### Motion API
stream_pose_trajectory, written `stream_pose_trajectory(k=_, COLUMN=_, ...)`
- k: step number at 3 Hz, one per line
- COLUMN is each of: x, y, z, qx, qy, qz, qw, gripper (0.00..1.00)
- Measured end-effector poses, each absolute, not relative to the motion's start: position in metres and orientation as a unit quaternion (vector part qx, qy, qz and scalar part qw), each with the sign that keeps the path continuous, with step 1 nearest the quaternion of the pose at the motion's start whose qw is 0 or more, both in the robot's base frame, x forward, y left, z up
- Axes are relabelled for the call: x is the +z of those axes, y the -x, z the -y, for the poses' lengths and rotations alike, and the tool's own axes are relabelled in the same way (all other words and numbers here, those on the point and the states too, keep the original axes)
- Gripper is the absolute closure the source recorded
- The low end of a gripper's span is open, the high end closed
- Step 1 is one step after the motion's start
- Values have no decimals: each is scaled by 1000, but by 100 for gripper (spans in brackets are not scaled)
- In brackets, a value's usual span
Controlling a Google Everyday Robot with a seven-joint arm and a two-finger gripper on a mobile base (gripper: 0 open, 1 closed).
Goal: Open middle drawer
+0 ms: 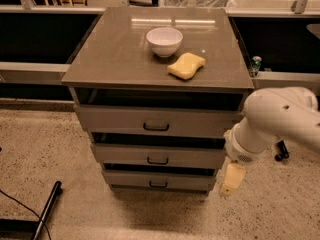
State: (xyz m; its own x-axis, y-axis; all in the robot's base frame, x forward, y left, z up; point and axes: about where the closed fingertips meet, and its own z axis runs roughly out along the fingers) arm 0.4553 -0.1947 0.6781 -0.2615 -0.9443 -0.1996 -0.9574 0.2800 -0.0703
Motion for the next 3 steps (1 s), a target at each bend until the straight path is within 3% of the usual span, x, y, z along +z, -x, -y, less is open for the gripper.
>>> stream_pose_trajectory(k=2, x=672, y=-469, z=190, qx=23, qy=590, qz=-796, qw=132, gripper=0)
stream_pose_trajectory(k=3, x=626, y=-483, z=190, qx=31, qy=576, qz=-802, qw=154, gripper=0)
